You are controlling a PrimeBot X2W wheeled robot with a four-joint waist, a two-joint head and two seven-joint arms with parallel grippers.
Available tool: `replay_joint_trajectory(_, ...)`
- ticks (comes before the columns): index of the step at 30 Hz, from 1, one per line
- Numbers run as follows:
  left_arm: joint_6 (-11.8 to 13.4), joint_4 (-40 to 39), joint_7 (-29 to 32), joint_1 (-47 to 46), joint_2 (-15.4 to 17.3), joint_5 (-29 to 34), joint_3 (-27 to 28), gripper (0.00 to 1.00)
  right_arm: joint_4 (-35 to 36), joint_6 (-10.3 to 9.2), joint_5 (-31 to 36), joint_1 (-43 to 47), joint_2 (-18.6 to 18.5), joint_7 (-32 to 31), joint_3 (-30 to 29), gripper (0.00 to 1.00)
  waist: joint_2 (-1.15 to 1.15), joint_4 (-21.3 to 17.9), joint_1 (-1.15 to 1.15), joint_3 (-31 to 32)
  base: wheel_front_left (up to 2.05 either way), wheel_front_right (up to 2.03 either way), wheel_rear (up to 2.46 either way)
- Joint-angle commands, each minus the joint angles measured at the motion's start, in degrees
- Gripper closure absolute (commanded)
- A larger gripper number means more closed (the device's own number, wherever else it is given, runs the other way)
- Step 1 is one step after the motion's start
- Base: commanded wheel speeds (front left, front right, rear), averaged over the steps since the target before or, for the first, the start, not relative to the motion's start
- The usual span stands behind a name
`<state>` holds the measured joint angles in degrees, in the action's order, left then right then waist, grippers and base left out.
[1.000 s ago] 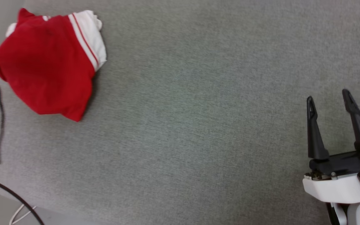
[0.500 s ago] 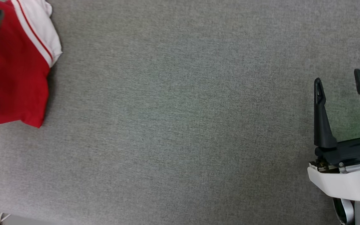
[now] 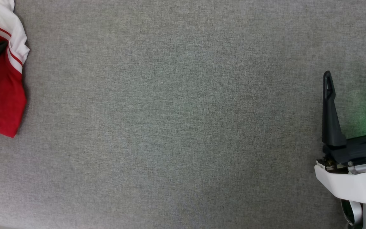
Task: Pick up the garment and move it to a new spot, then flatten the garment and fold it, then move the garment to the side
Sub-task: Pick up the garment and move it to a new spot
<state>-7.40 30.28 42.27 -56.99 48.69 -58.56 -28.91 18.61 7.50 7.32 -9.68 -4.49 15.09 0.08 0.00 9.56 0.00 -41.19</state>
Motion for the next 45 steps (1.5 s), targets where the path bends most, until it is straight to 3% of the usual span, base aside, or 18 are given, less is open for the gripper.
replay_joint_trajectory(1,0.03,1.50,0.93,2.87,-2.49,0.06,-2.59,0.00,-0.08,-0.02,0.21,-0.88,-0.08,0.12,0.08,0.00,0.00,-0.02,0.00,0.02,0.00,0.00,0.00)
replay_joint_trajectory(2,0.03,1.77,0.57,3.10,-2.94,-0.29,-3.24,0.00,-0.27,-0.02,0.17,-0.82,-0.01,0.12,0.13,0.00,0.00,-0.01,0.00,0.17,0.00,0.00,0.00)
replay_joint_trajectory(3,0.01,2.01,0.39,3.38,-3.16,-0.68,-3.92,0.36,-0.48,-0.02,0.08,-0.69,0.04,0.12,0.19,0.00,0.00,-0.03,0.00,0.40,0.00,0.00,0.00)
replay_joint_trajectory(4,-0.02,2.11,0.08,3.49,-3.17,-0.76,-4.56,0.84,-0.72,-0.02,0.00,-0.58,0.11,0.12,0.32,0.00,0.00,-0.07,0.00,0.71,0.00,0.00,0.00)
replay_joint_trajectory(5,-0.02,2.11,-0.19,3.56,-3.12,-1.00,-5.03,1.00,-0.97,-0.02,-0.09,-0.43,0.16,0.12,0.41,0.00,0.00,-0.07,0.00,1.11,0.00,0.00,0.00)
replay_joint_trajectory(15,0.03,-1.73,-5.81,-2.50,1.45,-0.48,-6.84,1.00,-3.95,-0.02,-2.07,0.76,0.95,0.12,1.59,0.00,0.00,0.29,0.00,9.80,0.00,0.00,0.00)
replay_joint_trajectory(26,0.03,-12.49,-4.61,-10.46,3.39,2.30,-12.91,1.00,-7.27,-0.02,-5.47,2.65,1.63,0.12,3.27,0.00,0.00,-1.62,0.00,19.35,0.00,0.00,0.00)
replay_joint_trajectory(45,0.02,-27.19,-0.05,-26.01,-6.47,2.75,-25.77,1.00,-9.21,-0.02,-11.41,6.00,1.68,0.12,2.72,0.00,0.00,-13.82,0.00,28.54,0.00,0.00,0.00)
